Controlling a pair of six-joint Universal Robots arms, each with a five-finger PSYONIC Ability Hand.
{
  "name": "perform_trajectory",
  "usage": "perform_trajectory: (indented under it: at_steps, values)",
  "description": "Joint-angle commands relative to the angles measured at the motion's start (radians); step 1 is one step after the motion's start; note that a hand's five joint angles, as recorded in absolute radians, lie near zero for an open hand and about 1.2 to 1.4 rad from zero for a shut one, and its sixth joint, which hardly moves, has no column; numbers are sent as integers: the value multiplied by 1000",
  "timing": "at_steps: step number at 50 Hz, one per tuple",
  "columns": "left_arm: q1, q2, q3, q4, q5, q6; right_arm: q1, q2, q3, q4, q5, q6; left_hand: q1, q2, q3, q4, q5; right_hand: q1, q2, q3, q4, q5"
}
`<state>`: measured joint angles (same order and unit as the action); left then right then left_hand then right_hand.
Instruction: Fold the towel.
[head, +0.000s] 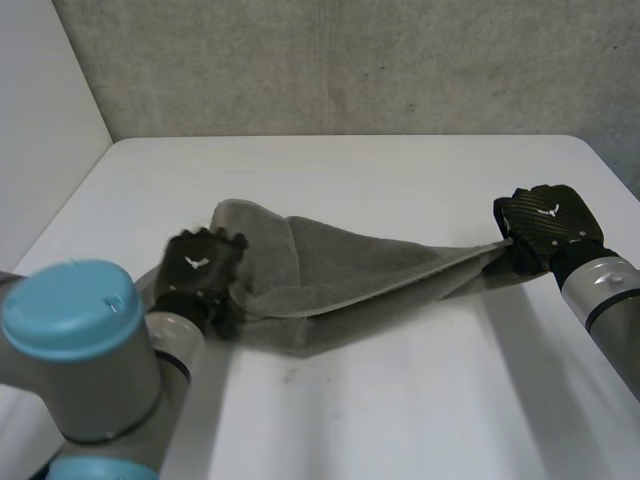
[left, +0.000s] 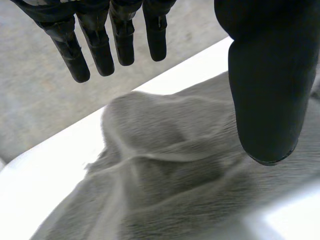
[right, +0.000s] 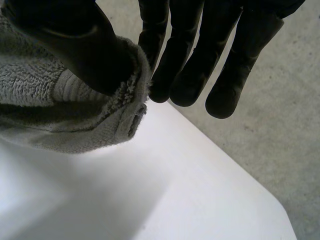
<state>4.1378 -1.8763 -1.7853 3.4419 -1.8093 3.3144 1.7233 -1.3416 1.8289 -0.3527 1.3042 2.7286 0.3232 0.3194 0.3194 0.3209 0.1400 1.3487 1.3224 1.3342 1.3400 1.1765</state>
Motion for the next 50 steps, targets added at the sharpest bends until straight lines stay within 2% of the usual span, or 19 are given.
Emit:
perform_trajectory:
  at_steps: [1, 3, 4, 6, 8, 15, 19, 22, 28, 32, 38, 50]
  values:
    - [127, 0, 57, -50, 117, 1, -8, 16, 7, 0, -6, -1, 55, 58, 58, 57, 63, 48, 74, 62, 56, 45]
    - [166, -24, 105, -82, 215, 1, -8, 16, 9, 0, -6, -1, 87, 91, 91, 89, 96, 48, 74, 62, 56, 45]
    - [167, -24, 106, -82, 216, 1, -7, 18, 12, 0, -6, -1, 87, 91, 91, 89, 96, 48, 74, 62, 56, 45]
    - [185, -78, 168, -121, 290, 1, -2, 19, 13, 0, -6, -1, 119, 123, 123, 122, 128, 48, 74, 62, 56, 45]
    - [199, -99, 199, -145, 313, 1, 2, 28, 15, 1, -3, -1, 128, 132, 132, 130, 137, 48, 74, 62, 56, 45]
    - [249, -199, 300, -211, 341, 4, 4, 41, 20, -2, -5, -3, 219, 223, 223, 221, 228, 48, 74, 62, 56, 45]
    - [300, -265, 357, -219, 347, 14, 4, 45, 18, -2, -5, -3, 424, 428, 428, 426, 433, 48, 74, 62, 56, 45]
    - [312, -302, 388, -219, 347, 56, 2, 50, 16, -2, -5, -3, 486, 490, 490, 488, 495, 48, 74, 62, 56, 45]
    - [332, -348, 426, -221, 354, 145, 2, 51, 18, -2, -6, -4, 480, 484, 484, 483, 489, 48, 74, 62, 56, 45]
    - [344, -386, 448, -222, 415, 204, 2, 53, 18, -2, -6, -4, 475, 478, 478, 477, 483, 48, 74, 62, 56, 45]
    - [344, -417, 463, -216, 499, 214, 2, 55, 20, -2, -6, -6, 425, 428, 428, 427, 433, 48, 74, 62, 56, 45]
    - [344, -481, 540, -242, 504, 215, 2, 65, 20, -2, -6, -6, 419, 423, 423, 421, 427, 48, 74, 62, 56, 45]
